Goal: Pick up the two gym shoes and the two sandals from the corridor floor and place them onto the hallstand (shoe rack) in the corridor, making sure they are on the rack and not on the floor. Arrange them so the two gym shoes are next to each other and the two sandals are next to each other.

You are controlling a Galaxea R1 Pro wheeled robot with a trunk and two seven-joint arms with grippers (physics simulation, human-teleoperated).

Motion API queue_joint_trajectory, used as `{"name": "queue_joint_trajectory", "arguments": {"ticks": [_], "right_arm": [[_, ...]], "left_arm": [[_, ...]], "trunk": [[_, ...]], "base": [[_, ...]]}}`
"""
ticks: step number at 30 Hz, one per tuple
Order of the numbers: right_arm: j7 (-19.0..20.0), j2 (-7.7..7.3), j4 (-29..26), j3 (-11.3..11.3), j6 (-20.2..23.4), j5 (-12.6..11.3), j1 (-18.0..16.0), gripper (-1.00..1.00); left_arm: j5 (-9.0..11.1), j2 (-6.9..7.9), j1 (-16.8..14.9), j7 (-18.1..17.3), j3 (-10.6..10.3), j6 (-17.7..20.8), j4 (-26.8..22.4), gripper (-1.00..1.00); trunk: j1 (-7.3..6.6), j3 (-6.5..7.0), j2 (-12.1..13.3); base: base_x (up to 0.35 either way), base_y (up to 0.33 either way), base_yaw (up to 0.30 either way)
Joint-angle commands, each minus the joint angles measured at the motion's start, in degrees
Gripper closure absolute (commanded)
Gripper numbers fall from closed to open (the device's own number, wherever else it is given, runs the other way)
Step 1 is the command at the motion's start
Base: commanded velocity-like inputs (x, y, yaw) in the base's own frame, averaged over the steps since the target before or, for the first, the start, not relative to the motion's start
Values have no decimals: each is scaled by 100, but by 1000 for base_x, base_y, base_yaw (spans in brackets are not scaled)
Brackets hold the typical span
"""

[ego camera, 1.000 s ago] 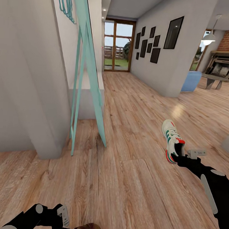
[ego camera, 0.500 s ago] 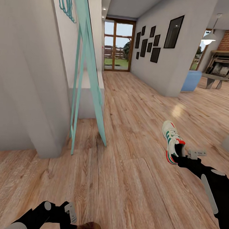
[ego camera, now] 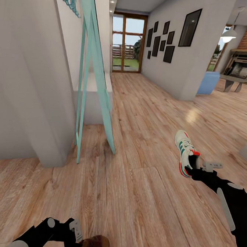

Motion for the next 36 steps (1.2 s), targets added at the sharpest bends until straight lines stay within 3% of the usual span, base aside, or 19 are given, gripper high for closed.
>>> {"name": "queue_joint_trajectory", "arguments": {"ticks": [1, 8, 14, 15, 17, 20, 26, 36], "right_arm": [[5, 0, -5, -7, 35, -46, -4, 100], [5, 0, -5, -8, 41, -46, -4, 100], [5, 0, -5, -13, 42, -44, -4, 100], [5, 0, -5, -15, 41, -45, -4, 100], [5, 0, -5, -15, 42, -45, -4, 100], [5, 0, -5, -16, 39, -39, -4, 100], [5, -3, -5, -16, 41, -38, -4, 100], [5, -9, -5, -22, 43, -37, -4, 100]], "left_arm": [[-59, 2, 0, -1, -8, -55, -6, -100], [-59, -2, -1, 1, -10, -55, -8, -100], [-67, -27, -27, 8, -55, -5, -97, -100], [-67, -14, -24, 188, -91, 433, -427, -100], [-86, -14, -24, 307, -98, 487, -487, -100], [-794, -20, 2, 477, -52, 619, -547, -100], [-859, -23, 13, 490, -35, 630, -557, -100], [-859, -26, 29, 491, -27, 624, -559, -100]], "trunk": [[1, -29, -4], [19, -228, -13], [19, -281, -13], [19, -284, -13], [19, -287, -13], [22, -311, -15], [37, -474, -23], [45, -596, -27]], "base": [[0, 0, 0], [0, 0, 0], [0, 0, 0], [0, 0, 0], [0, 0, 0], [0, 0, 0], [0, 0, 0], [0, 0, 0]]}}
